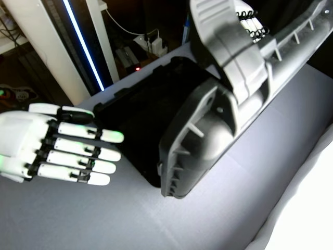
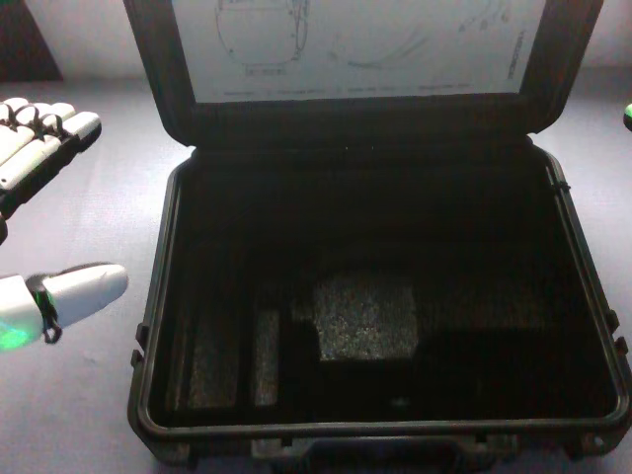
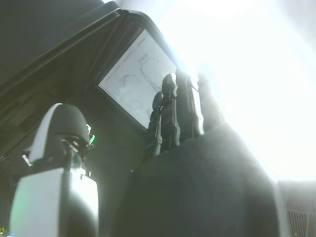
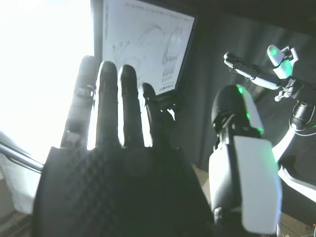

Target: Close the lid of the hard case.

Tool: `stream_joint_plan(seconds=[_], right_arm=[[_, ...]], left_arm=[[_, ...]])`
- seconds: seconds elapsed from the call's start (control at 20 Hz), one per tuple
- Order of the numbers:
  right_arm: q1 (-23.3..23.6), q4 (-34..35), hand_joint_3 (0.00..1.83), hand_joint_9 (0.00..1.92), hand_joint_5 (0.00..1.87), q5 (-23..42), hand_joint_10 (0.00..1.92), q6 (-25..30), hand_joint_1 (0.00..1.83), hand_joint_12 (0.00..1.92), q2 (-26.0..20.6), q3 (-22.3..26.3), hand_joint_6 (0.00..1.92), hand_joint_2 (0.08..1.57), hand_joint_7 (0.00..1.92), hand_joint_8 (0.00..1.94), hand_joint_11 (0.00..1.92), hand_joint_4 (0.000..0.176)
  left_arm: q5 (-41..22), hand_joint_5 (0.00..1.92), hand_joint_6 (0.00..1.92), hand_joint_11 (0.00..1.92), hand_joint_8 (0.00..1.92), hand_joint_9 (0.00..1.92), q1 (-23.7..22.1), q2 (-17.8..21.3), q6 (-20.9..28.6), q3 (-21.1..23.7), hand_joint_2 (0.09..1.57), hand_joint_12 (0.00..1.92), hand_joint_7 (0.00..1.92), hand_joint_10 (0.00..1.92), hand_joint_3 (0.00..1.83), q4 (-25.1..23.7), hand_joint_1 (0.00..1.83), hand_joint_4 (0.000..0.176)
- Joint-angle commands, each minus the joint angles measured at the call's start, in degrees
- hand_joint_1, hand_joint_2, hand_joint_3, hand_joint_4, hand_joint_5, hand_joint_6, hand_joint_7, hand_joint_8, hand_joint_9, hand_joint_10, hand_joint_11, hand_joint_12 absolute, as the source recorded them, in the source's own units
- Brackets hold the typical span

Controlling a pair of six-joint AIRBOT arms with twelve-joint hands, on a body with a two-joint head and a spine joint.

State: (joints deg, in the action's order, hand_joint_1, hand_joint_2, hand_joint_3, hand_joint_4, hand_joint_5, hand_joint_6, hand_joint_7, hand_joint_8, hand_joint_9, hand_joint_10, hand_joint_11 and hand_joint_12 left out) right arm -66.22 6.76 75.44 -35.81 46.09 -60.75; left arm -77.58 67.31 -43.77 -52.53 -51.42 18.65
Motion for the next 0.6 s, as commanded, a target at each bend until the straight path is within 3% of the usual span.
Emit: stream_joint_plan(seconds=[0.0, 0.2, 0.35, 0.45, 0.5, 0.55], right_arm=[[0.57, 1.49, 0.01, 0.03, 0.10, 6.57, 0.00, 0.44, 0.11, 0.16, -0.16, -0.36, 0.00, 1.27, 0.09, 0.00, 0.00, 0.000], [1.40, 1.53, 0.00, 0.01, 0.07, 5.80, 0.00, 0.46, 0.05, 0.08, -0.10, -1.00, 0.00, 1.27, 0.06, 0.00, 0.00, 0.000], [5.74, 1.59, 0.00, 0.03, 0.07, 1.69, 0.00, 0.46, 0.04, 0.04, 0.60, -3.67, 0.00, 1.22, 0.08, 0.00, 0.00, 0.000], [8.22, 1.61, 0.00, 0.00, 0.01, -1.41, 0.00, 0.46, 0.02, 0.00, 1.30, -5.59, 0.00, 1.19, 0.01, 0.00, 0.00, 0.021], [9.69, 1.62, 0.00, 0.00, 0.00, -3.26, 0.00, 0.46, 0.00, 0.00, 1.71, -6.73, 0.00, 1.18, 0.00, 0.00, 0.00, 0.019], [11.56, 1.61, 0.00, 0.00, 0.00, -5.56, 0.00, 0.46, 0.00, 0.00, 2.26, -8.29, 0.00, 1.19, 0.00, 0.00, 0.01, 0.000]], left_arm=[[-6.75, 0.01, 0.00, 0.01, 0.01, 0.03, -0.39, -0.10, 0.00, -0.37, 1.09, 0.01, 0.02, 0.01, 0.02, 0.33, 0.00, 0.000], [-6.01, 0.00, 0.00, 0.00, 0.00, 0.00, -1.10, -0.19, 0.04, -1.09, 1.12, 0.00, 0.00, 0.00, 0.03, 0.47, 0.00, 0.000], [-2.39, 0.00, 0.00, 0.00, 0.00, 0.00, -5.53, -1.37, 0.33, -4.43, 1.17, 0.00, 0.00, 0.00, 0.01, 1.55, 0.00, 0.000], [0.63, 0.01, 0.00, 0.00, 0.00, 0.00, -8.75, -2.15, 0.47, -6.46, 1.14, 0.00, 0.00, 0.00, 0.00, 1.47, 0.00, 0.000], [2.42, 0.02, 0.01, 0.00, 0.00, 0.00, -10.55, -2.55, 0.46, -7.65, 1.13, 0.00, 0.00, 0.00, 0.00, 1.38, 0.00, 0.000], [4.77, 0.01, 0.00, 0.00, 0.00, 0.00, -12.74, -3.30, 0.47, -9.36, 1.13, 0.00, 0.00, 0.00, 0.00, 1.44, 0.00, 0.000]])
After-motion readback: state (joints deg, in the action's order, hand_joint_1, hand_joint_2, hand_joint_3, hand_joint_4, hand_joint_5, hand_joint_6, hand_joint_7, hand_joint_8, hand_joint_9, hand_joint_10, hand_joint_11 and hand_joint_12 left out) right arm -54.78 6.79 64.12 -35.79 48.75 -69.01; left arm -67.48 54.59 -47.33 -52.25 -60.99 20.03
